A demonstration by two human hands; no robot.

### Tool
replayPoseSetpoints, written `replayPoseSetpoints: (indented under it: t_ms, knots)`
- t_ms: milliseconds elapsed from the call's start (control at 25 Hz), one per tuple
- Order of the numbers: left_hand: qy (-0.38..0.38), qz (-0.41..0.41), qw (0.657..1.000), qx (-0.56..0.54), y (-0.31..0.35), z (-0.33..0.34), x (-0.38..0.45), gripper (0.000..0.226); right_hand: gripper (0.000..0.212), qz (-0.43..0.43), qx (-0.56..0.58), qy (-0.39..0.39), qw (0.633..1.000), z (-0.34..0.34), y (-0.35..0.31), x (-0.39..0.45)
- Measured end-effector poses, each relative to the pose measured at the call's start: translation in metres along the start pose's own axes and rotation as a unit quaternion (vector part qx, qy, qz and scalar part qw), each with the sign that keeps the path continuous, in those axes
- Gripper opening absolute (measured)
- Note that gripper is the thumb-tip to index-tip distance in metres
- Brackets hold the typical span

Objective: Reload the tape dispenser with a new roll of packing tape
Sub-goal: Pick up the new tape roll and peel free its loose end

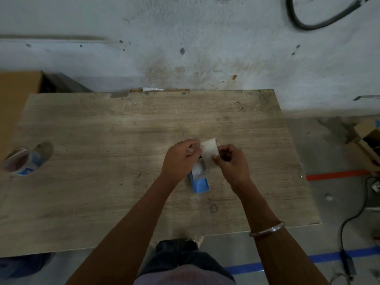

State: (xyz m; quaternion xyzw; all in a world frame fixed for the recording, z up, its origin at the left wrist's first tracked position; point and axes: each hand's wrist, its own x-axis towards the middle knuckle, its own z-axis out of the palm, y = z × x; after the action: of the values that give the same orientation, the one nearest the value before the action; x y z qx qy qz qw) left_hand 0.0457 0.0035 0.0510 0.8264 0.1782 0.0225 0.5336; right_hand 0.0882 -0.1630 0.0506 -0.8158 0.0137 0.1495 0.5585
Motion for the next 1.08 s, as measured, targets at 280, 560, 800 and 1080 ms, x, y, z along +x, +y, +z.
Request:
replayPoseSetpoints:
  t_ms: [280, 560, 800, 1080]
  knots:
    - [0.011, 0.0, 0.998, -0.068, 0.04, -0.016, -0.009, 0.048, 0.013, -0.083, 0.072, -0.032, 0.993, 0.006, -0.04, -0.016]
    - [0.106, 0.071, 0.99, -0.065, 0.091, -0.061, -0.028, 0.031, 0.023, -0.173, 0.13, -0.07, 0.974, -0.002, -0.085, -0.038]
    - [0.127, 0.074, 0.986, -0.079, 0.099, -0.063, -0.038, 0.03, 0.022, -0.188, 0.124, -0.073, 0.972, -0.001, -0.092, -0.042]
    - [0.145, 0.08, 0.98, -0.105, 0.091, -0.062, -0.045, 0.022, 0.022, -0.198, 0.105, -0.069, 0.972, 0.002, -0.092, -0.048]
